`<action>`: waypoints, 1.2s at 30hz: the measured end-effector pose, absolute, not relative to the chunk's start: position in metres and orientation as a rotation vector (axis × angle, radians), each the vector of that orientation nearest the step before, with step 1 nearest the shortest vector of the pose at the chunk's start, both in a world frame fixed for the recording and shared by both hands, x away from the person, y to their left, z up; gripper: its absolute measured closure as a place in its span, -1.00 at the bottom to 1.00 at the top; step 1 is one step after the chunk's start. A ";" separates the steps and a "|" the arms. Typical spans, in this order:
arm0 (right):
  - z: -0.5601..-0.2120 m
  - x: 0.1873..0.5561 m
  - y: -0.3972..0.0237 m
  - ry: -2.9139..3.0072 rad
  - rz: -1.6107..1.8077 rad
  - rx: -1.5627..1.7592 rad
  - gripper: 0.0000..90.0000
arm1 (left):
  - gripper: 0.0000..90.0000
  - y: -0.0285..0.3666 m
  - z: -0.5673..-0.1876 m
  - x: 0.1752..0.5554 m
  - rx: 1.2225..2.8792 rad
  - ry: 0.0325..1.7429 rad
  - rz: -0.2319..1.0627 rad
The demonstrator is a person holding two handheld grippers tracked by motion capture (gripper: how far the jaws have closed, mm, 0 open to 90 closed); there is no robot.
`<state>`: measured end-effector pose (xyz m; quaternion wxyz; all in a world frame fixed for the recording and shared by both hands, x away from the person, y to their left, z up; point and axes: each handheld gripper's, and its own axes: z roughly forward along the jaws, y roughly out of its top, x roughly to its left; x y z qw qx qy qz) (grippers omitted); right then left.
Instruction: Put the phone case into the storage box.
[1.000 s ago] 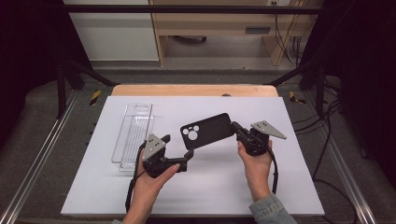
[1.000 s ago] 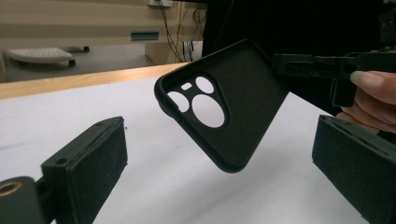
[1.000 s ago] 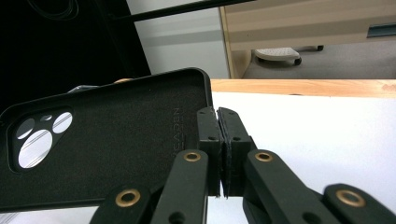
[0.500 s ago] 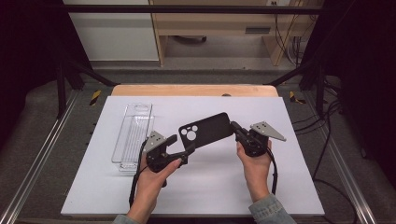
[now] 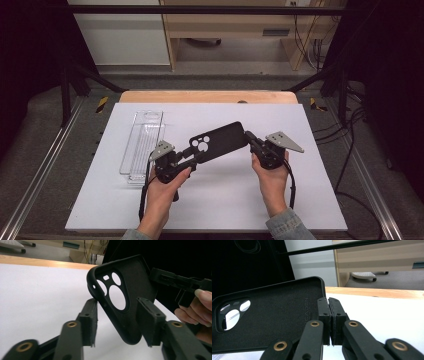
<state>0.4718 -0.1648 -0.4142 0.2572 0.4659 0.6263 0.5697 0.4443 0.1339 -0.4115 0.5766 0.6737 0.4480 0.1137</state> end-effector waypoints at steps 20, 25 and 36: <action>-0.425 0.473 -0.159 1.726 1.573 1.256 0.97 | 0.79 0.142 -0.403 0.437 1.542 1.070 0.249; -0.429 0.474 -0.157 1.745 1.576 1.258 0.97 | 0.83 0.144 -0.399 0.435 1.563 1.047 0.292; -0.435 0.478 -0.155 1.782 1.598 1.267 0.95 | 0.84 0.147 -0.394 0.437 1.611 1.016 0.331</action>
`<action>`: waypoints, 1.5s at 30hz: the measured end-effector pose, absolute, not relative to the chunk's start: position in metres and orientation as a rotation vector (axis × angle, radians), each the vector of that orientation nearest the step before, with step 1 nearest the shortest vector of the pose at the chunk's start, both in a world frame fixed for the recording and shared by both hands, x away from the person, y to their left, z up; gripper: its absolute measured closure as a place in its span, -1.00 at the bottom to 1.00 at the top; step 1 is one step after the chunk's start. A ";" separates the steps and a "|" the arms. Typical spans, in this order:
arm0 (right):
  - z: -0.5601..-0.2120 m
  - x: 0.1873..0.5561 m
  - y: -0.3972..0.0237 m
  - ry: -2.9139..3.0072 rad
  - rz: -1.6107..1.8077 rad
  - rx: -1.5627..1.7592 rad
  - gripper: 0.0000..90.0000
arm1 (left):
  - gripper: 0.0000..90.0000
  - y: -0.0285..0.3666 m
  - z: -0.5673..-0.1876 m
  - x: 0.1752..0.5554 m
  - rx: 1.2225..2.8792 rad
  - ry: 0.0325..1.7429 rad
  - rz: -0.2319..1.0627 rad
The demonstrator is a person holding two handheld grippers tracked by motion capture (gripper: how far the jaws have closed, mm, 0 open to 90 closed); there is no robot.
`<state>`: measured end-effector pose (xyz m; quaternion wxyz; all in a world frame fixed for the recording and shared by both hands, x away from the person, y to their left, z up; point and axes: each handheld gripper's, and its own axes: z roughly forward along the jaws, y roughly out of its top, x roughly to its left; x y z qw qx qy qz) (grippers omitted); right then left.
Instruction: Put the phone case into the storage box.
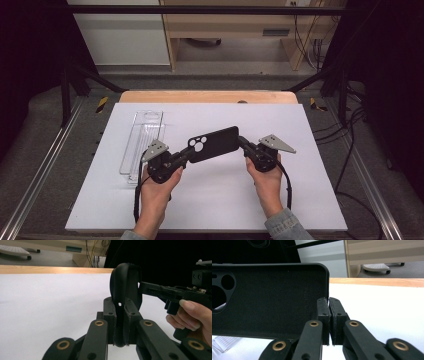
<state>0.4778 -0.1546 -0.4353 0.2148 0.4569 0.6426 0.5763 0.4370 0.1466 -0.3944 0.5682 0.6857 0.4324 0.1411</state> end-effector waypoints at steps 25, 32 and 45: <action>-0.440 0.487 -0.162 1.791 1.501 1.153 -0.44 | 0.84 0.170 -0.368 0.457 1.731 0.939 0.517; -0.443 0.485 -0.161 1.886 1.423 1.076 -0.66 | 0.84 0.184 -0.358 0.471 1.766 0.892 0.524; -0.448 0.476 -0.173 1.914 1.321 1.011 -0.64 | 0.84 0.188 -0.328 0.506 1.877 0.785 0.516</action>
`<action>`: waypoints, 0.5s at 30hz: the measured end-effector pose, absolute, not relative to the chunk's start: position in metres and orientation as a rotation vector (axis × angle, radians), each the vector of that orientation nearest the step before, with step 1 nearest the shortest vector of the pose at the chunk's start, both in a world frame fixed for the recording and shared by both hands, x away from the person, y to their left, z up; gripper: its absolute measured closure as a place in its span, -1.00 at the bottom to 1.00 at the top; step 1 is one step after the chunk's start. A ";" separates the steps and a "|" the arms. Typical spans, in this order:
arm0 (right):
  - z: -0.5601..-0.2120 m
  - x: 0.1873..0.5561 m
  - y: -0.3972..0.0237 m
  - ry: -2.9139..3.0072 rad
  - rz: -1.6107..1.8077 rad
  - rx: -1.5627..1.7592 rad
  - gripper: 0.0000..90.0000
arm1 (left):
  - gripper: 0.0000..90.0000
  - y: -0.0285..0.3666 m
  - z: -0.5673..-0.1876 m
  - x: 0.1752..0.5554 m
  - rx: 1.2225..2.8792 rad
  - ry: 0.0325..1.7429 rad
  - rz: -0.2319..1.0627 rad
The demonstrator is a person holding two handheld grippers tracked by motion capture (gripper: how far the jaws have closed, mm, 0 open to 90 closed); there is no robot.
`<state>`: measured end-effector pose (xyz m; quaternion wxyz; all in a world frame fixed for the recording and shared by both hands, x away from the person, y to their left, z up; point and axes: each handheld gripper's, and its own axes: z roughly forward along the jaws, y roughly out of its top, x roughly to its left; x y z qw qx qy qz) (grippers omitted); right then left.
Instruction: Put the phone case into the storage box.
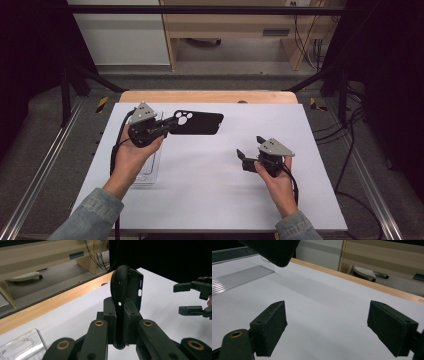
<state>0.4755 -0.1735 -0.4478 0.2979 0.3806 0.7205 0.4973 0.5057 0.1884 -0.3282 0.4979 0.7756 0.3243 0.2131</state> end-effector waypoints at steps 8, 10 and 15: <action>-0.459 0.464 -0.193 1.936 1.310 1.023 -0.64 | 0.84 0.194 -0.311 0.520 1.975 0.730 0.520; -0.460 0.460 -0.197 1.939 1.314 1.015 -0.69 | 0.84 0.196 -0.308 0.520 2.001 0.715 0.534; -0.461 0.453 -0.203 1.934 1.307 0.961 -0.75 | 0.84 0.204 -0.304 0.520 2.028 0.707 0.590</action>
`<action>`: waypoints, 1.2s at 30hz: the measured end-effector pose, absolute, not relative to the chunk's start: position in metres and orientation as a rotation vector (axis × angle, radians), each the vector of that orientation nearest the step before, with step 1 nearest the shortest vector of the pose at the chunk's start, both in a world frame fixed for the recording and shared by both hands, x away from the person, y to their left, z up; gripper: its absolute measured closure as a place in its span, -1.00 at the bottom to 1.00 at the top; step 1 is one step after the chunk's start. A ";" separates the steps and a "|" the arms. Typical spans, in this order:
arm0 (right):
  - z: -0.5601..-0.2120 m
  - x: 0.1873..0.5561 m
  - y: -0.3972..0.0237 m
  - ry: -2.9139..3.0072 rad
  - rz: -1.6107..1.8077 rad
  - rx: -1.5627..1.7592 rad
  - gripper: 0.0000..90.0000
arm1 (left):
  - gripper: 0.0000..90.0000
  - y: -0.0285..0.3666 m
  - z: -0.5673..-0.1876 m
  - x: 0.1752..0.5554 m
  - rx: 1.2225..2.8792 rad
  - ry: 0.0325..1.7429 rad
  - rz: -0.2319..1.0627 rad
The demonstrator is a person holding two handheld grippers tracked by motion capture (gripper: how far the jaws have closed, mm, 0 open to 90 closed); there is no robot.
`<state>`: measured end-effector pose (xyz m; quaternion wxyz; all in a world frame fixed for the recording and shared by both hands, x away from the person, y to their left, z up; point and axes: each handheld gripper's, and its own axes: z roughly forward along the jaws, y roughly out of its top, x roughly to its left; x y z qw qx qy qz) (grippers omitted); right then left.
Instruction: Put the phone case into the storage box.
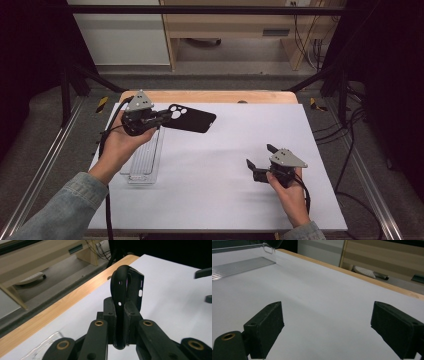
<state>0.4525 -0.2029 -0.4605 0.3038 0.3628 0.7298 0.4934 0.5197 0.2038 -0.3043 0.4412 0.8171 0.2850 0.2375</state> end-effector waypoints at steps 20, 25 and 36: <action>-0.458 0.433 -0.220 1.854 1.341 0.901 -0.84 | 0.84 0.250 -0.250 0.522 2.099 0.763 0.804; -0.456 0.427 -0.220 1.851 1.350 0.889 -0.84 | 0.84 0.253 -0.249 0.525 2.155 0.740 0.833; -0.461 0.412 -0.228 1.801 1.352 0.854 -0.88 | 0.84 0.260 -0.249 0.531 2.239 0.745 0.891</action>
